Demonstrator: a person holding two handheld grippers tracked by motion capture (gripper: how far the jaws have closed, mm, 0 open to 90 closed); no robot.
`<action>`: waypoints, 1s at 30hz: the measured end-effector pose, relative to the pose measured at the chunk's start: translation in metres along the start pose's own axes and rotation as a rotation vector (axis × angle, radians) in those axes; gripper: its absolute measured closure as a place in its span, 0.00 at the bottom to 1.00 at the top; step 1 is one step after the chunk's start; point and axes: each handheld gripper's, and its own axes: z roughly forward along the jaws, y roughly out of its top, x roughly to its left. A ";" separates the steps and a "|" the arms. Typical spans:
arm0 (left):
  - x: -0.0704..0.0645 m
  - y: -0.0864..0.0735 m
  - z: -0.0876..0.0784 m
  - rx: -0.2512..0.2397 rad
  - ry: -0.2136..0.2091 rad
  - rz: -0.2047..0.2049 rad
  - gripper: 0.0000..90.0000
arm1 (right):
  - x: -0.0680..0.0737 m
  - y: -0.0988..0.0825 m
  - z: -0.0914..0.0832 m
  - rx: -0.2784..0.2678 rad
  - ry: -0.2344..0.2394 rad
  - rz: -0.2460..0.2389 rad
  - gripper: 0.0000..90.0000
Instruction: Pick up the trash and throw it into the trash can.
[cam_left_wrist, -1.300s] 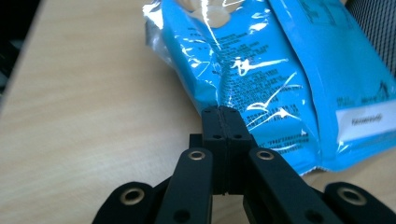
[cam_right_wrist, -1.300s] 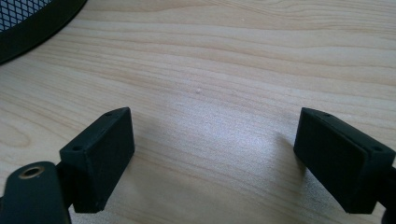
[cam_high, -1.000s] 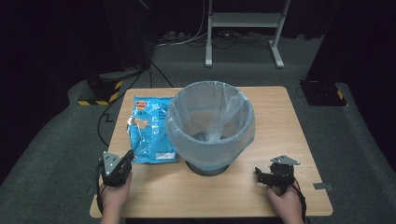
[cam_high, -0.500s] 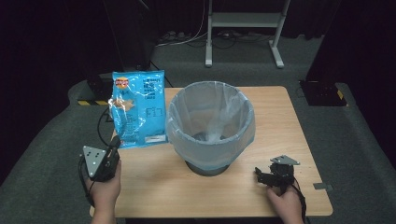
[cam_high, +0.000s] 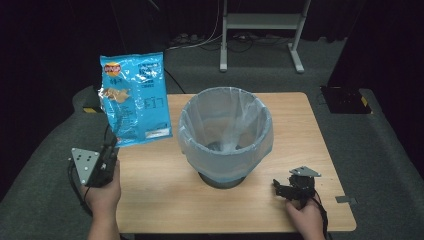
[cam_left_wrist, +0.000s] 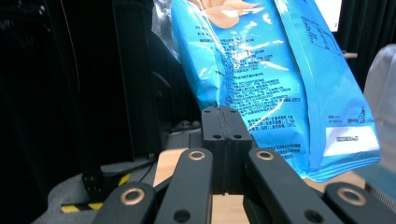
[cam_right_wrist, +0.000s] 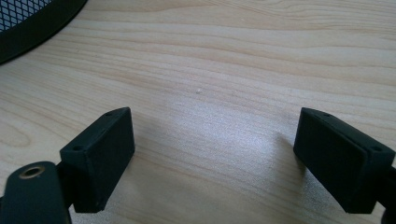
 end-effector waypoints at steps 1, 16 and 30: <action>0.000 0.004 0.000 -0.009 0.001 0.004 1.00 | 0.000 0.000 0.000 0.000 0.000 0.000 0.13; -0.024 0.057 0.004 -0.143 -0.042 0.003 1.00 | 0.000 0.000 0.000 0.000 0.000 0.000 0.13; -0.081 0.070 0.026 -0.155 -0.152 0.027 1.00 | 0.000 0.000 0.000 0.000 0.001 0.000 0.14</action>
